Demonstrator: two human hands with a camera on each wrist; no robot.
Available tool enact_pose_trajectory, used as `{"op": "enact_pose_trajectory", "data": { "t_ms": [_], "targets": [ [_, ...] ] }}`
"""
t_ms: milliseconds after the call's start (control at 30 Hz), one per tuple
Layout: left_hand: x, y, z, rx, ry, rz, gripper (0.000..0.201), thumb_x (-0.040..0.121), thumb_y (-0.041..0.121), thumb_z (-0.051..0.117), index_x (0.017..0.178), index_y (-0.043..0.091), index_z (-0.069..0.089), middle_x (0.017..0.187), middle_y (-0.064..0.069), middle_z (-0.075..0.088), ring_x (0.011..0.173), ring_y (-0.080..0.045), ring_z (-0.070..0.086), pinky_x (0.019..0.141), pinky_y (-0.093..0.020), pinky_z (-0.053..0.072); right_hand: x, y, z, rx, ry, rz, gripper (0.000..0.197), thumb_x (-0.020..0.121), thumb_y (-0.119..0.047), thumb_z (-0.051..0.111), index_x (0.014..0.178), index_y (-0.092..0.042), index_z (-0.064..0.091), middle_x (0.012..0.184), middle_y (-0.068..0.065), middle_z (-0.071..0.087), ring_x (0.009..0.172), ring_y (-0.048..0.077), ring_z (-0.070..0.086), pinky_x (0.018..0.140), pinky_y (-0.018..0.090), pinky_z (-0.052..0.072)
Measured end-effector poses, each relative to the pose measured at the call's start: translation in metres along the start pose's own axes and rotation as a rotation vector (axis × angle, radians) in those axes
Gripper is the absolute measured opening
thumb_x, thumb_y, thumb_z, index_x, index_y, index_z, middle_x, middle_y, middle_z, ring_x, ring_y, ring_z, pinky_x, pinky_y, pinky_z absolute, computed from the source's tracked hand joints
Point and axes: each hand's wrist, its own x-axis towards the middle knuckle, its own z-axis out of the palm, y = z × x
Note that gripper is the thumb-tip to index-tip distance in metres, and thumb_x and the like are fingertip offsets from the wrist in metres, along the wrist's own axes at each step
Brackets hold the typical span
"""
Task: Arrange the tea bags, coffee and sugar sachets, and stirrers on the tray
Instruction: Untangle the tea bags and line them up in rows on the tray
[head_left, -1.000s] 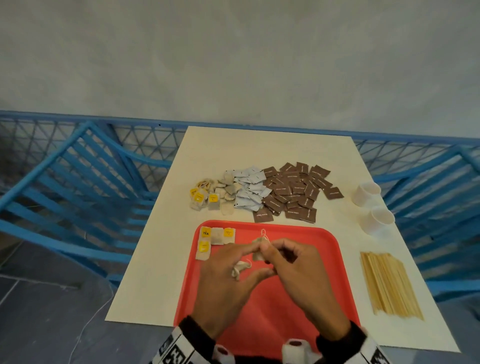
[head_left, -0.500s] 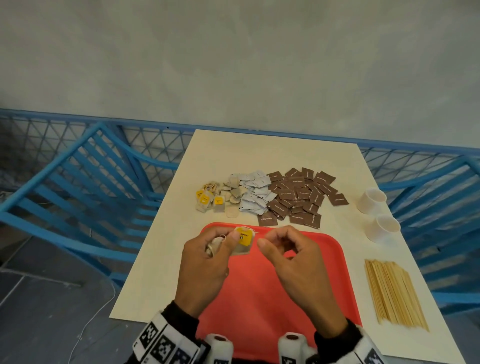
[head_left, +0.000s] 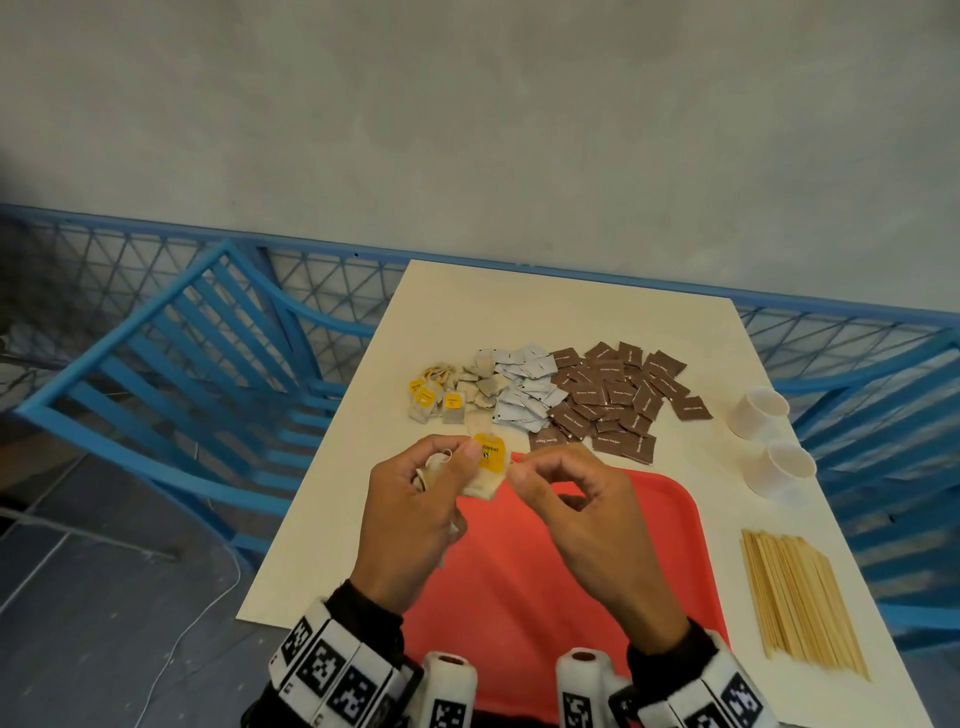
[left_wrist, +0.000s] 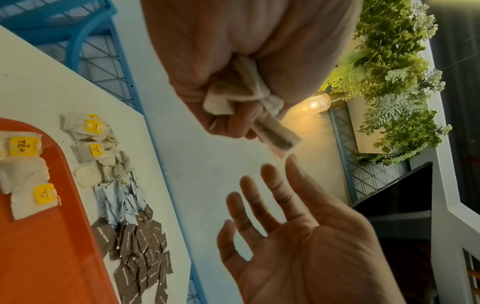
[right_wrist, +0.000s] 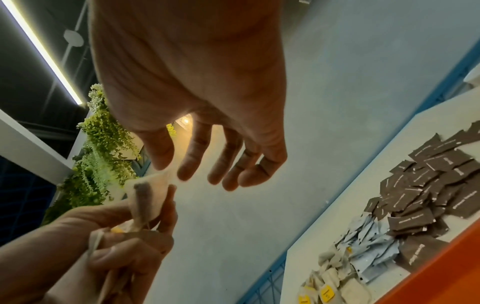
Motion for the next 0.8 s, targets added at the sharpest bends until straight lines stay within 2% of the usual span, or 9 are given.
{"op": "enact_pose_trajectory", "data": {
  "t_ms": [133, 267, 333, 400, 500, 600, 633, 700, 800],
  "targets": [
    [-0.003, 0.000, -0.005, 0.011, -0.036, 0.001, 0.017, 0.088, 0.029, 0.067, 0.087, 0.014, 0.075, 0.055, 0.000, 0.055, 0.040, -0.015, 0.027, 0.046, -0.028, 0.024, 0.000, 0.001, 0.010, 0.052, -0.043, 0.045, 0.021, 0.080, -0.036, 0.074, 0.097, -0.023, 0.071, 0.094, -0.010, 0.071, 0.083, 0.009, 0.066, 0.063, 0.026, 0.049],
    [-0.007, -0.016, -0.013, 0.042, -0.012, -0.031, 0.015, 0.091, 0.024, 0.066, 0.087, 0.011, 0.073, 0.051, 0.001, 0.045, 0.041, -0.016, 0.028, 0.042, -0.026, 0.025, -0.003, 0.016, 0.025, 0.030, -0.124, 0.068, 0.006, 0.089, -0.023, 0.072, 0.083, -0.022, 0.076, 0.075, -0.004, 0.072, 0.068, 0.006, 0.060, 0.062, 0.021, 0.045],
    [-0.005, -0.039, -0.027, 0.200, 0.027, -0.036, 0.014, 0.094, 0.024, 0.066, 0.086, 0.015, 0.073, 0.054, 0.007, 0.054, 0.041, -0.011, 0.037, 0.042, -0.025, 0.033, 0.000, 0.050, 0.028, -0.001, -0.161, 0.207, 0.011, 0.090, -0.020, 0.072, 0.082, -0.015, 0.076, 0.067, -0.002, 0.069, 0.062, 0.008, 0.057, 0.060, 0.021, 0.043],
    [0.001, -0.068, -0.049, 0.485, 0.054, -0.043, 0.011, 0.091, 0.027, 0.070, 0.081, 0.025, 0.073, 0.064, 0.013, 0.066, 0.050, -0.002, 0.052, 0.055, -0.023, 0.042, 0.003, 0.094, 0.032, -0.080, -0.179, 0.390, 0.018, 0.089, -0.020, 0.073, 0.080, -0.004, 0.073, 0.063, 0.004, 0.064, 0.059, 0.014, 0.054, 0.056, 0.025, 0.041],
    [0.015, -0.107, -0.078, 0.828, 0.028, -0.107, 0.017, 0.086, 0.022, 0.074, 0.074, 0.033, 0.068, 0.077, 0.018, 0.068, 0.074, 0.001, 0.061, 0.070, -0.014, 0.038, 0.012, 0.147, 0.046, -0.232, -0.134, 0.562, 0.024, 0.085, -0.020, 0.075, 0.069, -0.002, 0.070, 0.059, 0.001, 0.056, 0.057, 0.012, 0.048, 0.058, 0.030, 0.038],
    [0.037, -0.129, -0.090, 1.064, -0.029, -0.112, 0.006, 0.086, 0.032, 0.071, 0.092, 0.034, 0.071, 0.094, 0.005, 0.061, 0.093, -0.018, 0.061, 0.081, -0.027, 0.043, 0.033, 0.170, 0.072, -0.244, -0.089, 0.623, 0.022, 0.083, -0.018, 0.076, 0.063, -0.010, 0.071, 0.057, -0.006, 0.058, 0.055, 0.006, 0.048, 0.058, 0.026, 0.039],
    [0.045, -0.133, -0.091, 1.122, -0.052, -0.137, 0.013, 0.088, 0.034, 0.069, 0.101, 0.032, 0.071, 0.100, 0.001, 0.057, 0.096, -0.023, 0.061, 0.084, -0.033, 0.047, 0.041, 0.175, 0.081, -0.226, -0.067, 0.641, 0.019, 0.082, -0.017, 0.077, 0.064, -0.012, 0.072, 0.059, -0.007, 0.061, 0.057, 0.005, 0.050, 0.060, 0.025, 0.040],
    [0.058, -0.134, -0.090, 1.176, -0.094, -0.184, 0.023, 0.090, 0.035, 0.065, 0.112, 0.032, 0.068, 0.108, -0.002, 0.051, 0.100, -0.028, 0.060, 0.087, -0.041, 0.050, 0.054, 0.183, 0.094, -0.224, -0.037, 0.665, 0.011, 0.081, -0.018, 0.079, 0.072, -0.011, 0.077, 0.071, -0.004, 0.068, 0.068, 0.007, 0.057, 0.065, 0.025, 0.044],
    [0.069, -0.138, -0.086, 1.255, -0.136, -0.216, 0.027, 0.093, 0.033, 0.061, 0.119, 0.032, 0.064, 0.116, -0.003, 0.047, 0.102, -0.031, 0.059, 0.087, -0.043, 0.048, 0.061, 0.190, 0.103, -0.293, -0.033, 0.690, 0.011, 0.082, -0.018, 0.079, 0.077, -0.008, 0.076, 0.079, 0.000, 0.068, 0.077, 0.010, 0.058, 0.064, 0.023, 0.044]
  ]
}}
